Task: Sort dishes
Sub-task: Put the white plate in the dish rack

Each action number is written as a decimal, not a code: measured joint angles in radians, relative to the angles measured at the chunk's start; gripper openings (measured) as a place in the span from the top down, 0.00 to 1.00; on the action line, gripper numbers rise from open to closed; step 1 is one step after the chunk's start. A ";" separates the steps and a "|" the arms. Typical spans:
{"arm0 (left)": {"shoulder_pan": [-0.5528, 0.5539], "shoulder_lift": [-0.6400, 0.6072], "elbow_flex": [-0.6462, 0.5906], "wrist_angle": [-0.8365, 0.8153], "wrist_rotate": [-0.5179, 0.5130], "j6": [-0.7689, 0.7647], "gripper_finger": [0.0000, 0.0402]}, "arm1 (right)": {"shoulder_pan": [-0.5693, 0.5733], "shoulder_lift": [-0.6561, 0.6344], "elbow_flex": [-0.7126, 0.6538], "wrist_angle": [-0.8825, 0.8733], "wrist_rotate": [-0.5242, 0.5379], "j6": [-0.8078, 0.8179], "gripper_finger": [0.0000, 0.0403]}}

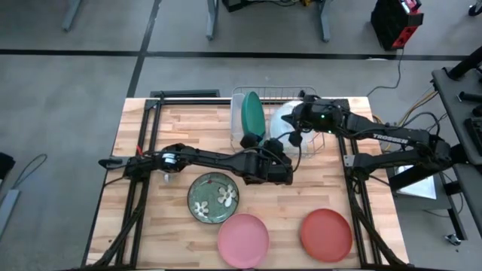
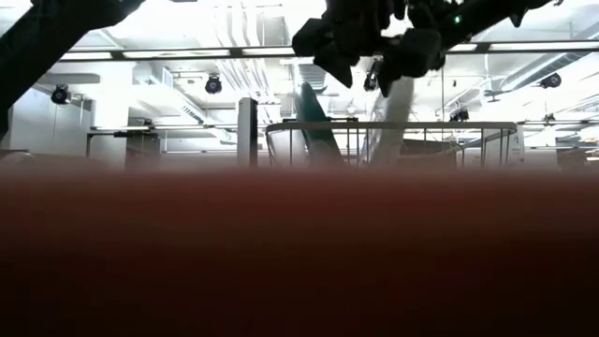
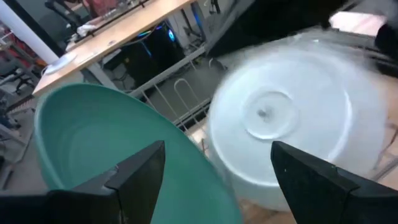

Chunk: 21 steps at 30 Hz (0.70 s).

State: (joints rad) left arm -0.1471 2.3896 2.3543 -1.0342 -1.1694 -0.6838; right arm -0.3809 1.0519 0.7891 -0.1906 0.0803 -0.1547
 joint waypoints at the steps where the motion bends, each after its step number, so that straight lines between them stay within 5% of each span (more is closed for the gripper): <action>1: 0.000 -0.004 0.000 0.001 0.000 0.000 0.30 | 0.001 0.000 -0.002 0.012 -0.002 0.000 1.00; 13: 0.000 -0.023 0.002 -0.002 -0.008 0.081 0.30 | 0.001 -0.009 -0.002 -0.016 0.053 0.023 1.00; 18: 0.015 -0.023 0.001 0.000 0.163 0.203 0.31 | 0.000 -0.061 0.064 -0.230 0.241 0.051 1.00; 21: 0.033 -0.023 0.002 0.002 0.219 0.293 0.34 | 0.000 -0.087 0.093 -0.364 0.257 0.015 1.00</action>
State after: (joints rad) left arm -0.1140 2.3669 2.3558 -1.0321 -0.9501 -0.3909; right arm -0.3809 0.9646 0.8816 -0.5547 0.3376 -0.1394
